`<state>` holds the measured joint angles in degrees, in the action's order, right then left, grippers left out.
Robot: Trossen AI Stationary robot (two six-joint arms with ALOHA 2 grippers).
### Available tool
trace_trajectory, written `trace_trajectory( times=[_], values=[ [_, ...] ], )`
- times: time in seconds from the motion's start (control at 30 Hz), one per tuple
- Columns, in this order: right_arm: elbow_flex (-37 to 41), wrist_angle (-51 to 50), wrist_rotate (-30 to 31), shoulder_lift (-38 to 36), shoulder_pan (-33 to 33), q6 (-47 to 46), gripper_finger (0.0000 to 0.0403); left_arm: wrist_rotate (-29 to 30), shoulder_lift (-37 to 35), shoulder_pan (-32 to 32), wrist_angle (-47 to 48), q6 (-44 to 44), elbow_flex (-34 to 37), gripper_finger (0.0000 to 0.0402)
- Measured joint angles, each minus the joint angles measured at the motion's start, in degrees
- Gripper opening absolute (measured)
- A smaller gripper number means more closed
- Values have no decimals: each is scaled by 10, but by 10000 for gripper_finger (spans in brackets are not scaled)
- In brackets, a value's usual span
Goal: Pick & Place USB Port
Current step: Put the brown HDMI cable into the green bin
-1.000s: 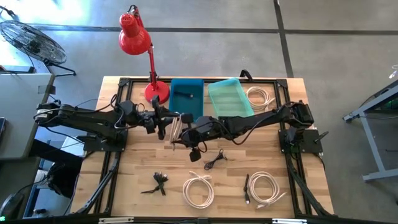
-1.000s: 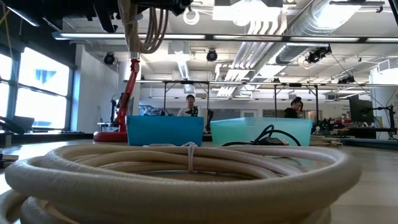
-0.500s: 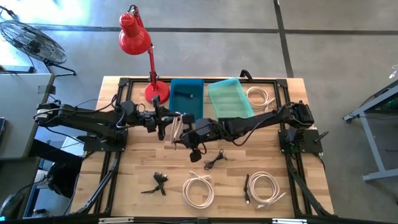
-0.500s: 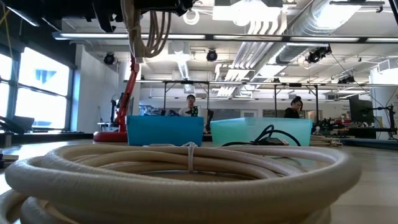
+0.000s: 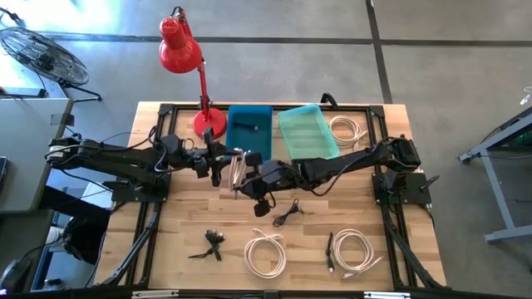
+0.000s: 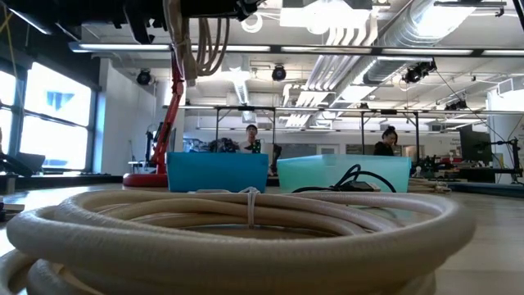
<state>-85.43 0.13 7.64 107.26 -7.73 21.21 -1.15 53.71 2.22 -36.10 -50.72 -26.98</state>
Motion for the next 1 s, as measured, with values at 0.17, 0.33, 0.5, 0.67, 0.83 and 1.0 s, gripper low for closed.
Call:
trace_trajectory(
  times=[0.17,0.33,0.5,0.67,0.83,1.0],
  values=[
    [0,-7,10,0,-1,1,8,-9,0,0,-3,2,0,116],
    [0,-5,54,0,-7,14,8,-13,-9,-1,-29,1,0,152],
    [-1,-6,107,-1,-17,31,8,13,-32,-1,-22,-13,0,157],
    [-1,-18,126,-6,-23,37,8,17,-56,0,8,-16,0,155],
    [0,-30,139,-27,-32,35,8,4,-60,0,12,-15,-1,154],
    [0,-31,143,-41,-43,36,8,5,-60,0,30,-15,-1,154]
  ],
)
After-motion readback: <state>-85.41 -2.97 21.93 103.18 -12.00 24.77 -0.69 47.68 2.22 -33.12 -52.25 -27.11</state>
